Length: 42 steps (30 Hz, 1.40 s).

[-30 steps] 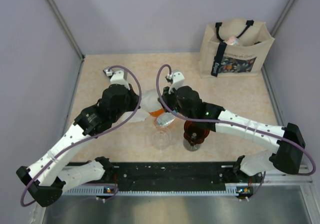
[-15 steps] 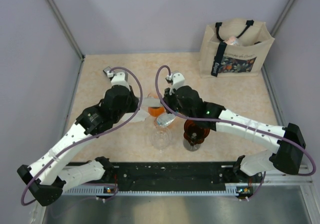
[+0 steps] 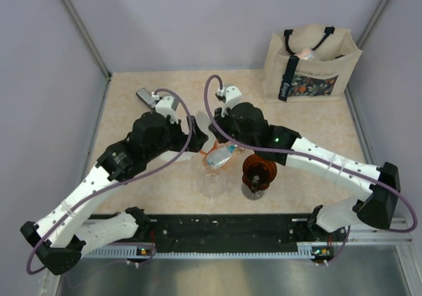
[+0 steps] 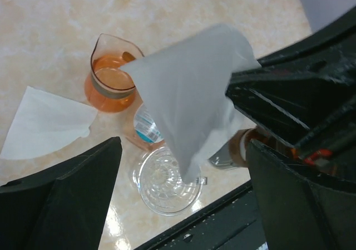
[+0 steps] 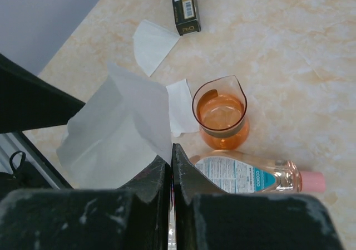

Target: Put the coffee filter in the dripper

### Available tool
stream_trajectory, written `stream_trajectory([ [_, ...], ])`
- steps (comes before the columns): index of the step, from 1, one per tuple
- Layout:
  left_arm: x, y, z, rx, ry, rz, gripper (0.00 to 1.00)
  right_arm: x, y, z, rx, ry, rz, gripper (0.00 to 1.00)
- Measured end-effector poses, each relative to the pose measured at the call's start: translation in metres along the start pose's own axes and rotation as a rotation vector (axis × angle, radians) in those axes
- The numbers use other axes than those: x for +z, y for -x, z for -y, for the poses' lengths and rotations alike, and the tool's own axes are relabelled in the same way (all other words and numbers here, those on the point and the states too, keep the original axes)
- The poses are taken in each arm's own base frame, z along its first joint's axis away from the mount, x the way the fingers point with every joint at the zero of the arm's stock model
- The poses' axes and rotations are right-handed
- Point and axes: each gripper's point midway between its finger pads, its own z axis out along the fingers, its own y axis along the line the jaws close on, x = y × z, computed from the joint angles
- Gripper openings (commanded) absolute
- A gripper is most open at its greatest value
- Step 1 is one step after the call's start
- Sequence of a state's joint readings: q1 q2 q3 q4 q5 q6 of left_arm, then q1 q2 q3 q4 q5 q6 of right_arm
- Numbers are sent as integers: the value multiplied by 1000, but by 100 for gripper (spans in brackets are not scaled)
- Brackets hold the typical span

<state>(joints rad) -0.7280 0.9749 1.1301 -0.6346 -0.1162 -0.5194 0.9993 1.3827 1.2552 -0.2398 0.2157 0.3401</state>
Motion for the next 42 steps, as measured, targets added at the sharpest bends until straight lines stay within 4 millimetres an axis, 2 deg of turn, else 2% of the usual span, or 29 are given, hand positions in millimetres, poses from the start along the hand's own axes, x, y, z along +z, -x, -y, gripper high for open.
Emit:
stream_trajectory([
  [3, -16, 11, 13, -10, -81, 56, 99, -6, 11, 5, 8, -20, -4, 0],
  [6, -40, 23, 18, -22, -138, 146, 99, -18, 10, 24, 32, -71, -43, 0],
  [9, -60, 35, 14, -47, -145, 240, 99, -44, 5, 47, 60, -130, -91, 0],
  [11, -64, 43, 6, -76, -110, 291, 99, -65, 5, 53, 79, -147, -109, 0],
  [13, -57, 47, -1, -96, -59, 307, 99, -92, 7, 51, 109, -129, -112, 0],
  [15, -39, 44, -9, -105, 2, 285, 99, -121, 8, 47, 143, -106, -130, 0],
  [18, -9, 34, -19, -104, 83, 225, 99, -152, 3, 46, 181, -105, -183, 0],
  [21, 19, 18, -31, -102, 160, 158, 99, -173, -15, 45, 195, -103, -285, 0],
  [24, 27, 8, -43, -101, 198, 132, 99, -187, -44, 49, 207, -131, -426, 0],
  [27, 28, 12, -47, -114, 209, 145, 99, -193, -59, 55, 217, -176, -518, 0],
  [32, 30, 14, -50, -123, 205, 164, 99, -192, -63, 62, 232, -220, -561, 0],
  [42, 32, 9, -53, -121, 202, 159, 99, -167, -78, 86, 236, -310, -674, 1],
])
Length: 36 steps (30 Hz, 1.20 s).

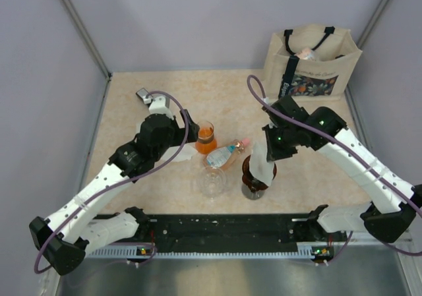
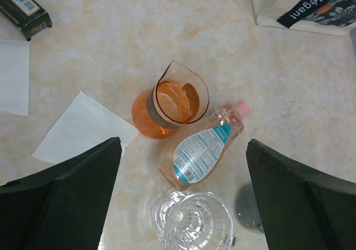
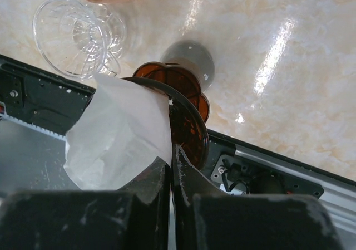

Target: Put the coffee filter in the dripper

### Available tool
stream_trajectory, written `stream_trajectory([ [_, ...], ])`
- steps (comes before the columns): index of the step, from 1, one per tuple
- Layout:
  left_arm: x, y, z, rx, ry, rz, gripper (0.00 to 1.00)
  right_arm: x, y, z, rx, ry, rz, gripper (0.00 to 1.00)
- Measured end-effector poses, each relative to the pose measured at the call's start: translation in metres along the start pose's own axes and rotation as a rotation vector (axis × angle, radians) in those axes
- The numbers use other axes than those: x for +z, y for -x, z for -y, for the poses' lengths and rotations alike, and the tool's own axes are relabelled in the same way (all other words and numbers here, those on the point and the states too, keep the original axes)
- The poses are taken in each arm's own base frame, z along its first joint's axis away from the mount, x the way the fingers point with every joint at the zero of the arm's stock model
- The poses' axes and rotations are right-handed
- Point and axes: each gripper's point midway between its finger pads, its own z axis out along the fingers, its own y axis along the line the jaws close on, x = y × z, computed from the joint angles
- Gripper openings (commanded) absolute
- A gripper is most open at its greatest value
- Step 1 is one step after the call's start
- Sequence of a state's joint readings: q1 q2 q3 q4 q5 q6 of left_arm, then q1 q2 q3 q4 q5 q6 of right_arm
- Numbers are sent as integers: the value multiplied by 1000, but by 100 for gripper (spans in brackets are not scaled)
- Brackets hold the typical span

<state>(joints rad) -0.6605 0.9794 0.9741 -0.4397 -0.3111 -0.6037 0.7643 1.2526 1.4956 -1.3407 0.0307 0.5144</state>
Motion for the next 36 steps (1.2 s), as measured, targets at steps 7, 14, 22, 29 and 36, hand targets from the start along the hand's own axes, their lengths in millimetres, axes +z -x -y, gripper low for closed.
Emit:
stream_trajectory([
  [7, 1, -2, -3, 2, 3, -2, 99, 7, -1, 2, -28, -8, -39, 17],
  [14, 2, -1, -3, 0, 2, 0, 99, 10, -2, 3, -46, -11, -54, 24],
  [22, 2, -1, -1, -1, -5, -1, 99, 9, -3, 0, -56, 9, -63, 43],
  [29, 1, -1, 0, -2, -14, -5, 99, -7, 15, 1, -55, -3, 31, 47],
  [36, 1, -2, 0, -2, -15, -6, 99, -24, 26, 3, -52, -7, 107, 37],
])
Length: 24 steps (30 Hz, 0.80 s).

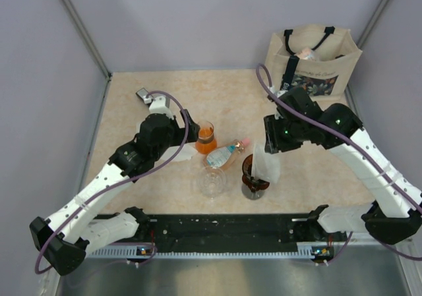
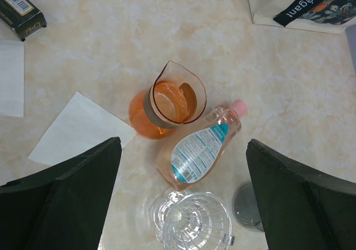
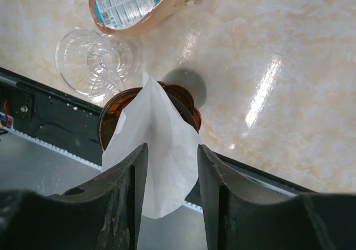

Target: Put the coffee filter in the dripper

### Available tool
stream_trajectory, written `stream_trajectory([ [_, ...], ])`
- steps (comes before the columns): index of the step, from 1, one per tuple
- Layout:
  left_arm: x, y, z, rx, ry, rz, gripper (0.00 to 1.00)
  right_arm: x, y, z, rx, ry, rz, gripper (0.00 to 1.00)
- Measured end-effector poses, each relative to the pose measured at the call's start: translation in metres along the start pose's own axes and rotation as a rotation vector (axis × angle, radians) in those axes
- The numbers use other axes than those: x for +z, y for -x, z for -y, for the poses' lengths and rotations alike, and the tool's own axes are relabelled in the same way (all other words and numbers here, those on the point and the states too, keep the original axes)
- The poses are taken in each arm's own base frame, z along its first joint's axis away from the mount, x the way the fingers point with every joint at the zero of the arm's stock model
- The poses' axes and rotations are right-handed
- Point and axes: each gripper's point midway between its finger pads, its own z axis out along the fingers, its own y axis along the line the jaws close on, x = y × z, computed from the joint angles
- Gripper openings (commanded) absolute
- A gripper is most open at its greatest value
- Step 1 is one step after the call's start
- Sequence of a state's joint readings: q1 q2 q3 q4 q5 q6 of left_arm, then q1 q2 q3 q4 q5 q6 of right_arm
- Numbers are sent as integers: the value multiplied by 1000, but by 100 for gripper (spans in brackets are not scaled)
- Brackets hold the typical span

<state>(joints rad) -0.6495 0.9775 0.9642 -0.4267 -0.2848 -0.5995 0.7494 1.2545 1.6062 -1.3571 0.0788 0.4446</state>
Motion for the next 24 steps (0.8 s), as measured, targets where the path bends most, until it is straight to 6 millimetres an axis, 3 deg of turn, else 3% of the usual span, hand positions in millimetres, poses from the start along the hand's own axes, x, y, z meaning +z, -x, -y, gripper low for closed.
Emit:
stream_trajectory([
  [8, 0, 0, 0, 1, 1, -1, 99, -17, 3, 1, 1, 25, 62, 22],
  [24, 0, -2, -2, 2, 6, -6, 99, 15, -48, -5, -18, 83, -157, 14],
])
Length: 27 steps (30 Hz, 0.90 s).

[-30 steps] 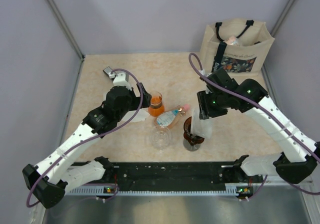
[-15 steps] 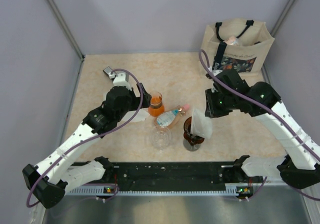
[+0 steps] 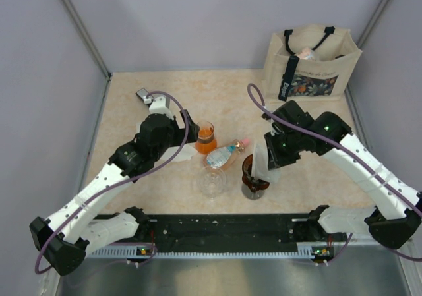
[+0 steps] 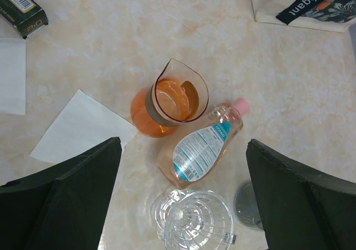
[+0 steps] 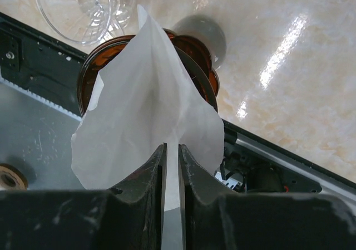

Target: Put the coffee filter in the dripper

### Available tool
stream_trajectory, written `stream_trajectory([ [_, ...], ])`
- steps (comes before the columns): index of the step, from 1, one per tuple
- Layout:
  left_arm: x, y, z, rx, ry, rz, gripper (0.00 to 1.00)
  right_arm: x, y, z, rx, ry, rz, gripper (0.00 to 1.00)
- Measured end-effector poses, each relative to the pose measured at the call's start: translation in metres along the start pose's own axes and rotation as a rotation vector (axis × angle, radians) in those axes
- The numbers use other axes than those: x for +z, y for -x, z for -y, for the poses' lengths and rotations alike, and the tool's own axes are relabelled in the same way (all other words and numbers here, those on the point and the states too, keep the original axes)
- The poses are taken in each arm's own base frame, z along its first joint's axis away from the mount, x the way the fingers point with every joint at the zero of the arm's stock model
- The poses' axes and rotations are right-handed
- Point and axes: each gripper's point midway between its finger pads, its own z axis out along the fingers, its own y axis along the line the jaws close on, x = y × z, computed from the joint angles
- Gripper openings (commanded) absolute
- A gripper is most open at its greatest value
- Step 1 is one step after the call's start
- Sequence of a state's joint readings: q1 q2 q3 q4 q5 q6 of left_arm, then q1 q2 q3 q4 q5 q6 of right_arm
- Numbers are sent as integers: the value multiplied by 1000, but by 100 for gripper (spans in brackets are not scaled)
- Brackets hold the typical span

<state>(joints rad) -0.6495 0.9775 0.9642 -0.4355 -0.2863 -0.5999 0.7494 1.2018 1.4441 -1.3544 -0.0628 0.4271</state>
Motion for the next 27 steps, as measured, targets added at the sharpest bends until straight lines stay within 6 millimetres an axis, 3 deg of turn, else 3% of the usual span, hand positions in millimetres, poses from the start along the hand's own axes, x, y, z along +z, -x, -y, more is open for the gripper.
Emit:
stream_trajectory([
  [11, 0, -3, -2, 4, 8, -11, 99, 7, -6, -5, -5, 29, -48, 13],
  [27, 0, -6, -9, 13, 41, -18, 99, 28, 4, -24, -49, 65, -58, 12],
])
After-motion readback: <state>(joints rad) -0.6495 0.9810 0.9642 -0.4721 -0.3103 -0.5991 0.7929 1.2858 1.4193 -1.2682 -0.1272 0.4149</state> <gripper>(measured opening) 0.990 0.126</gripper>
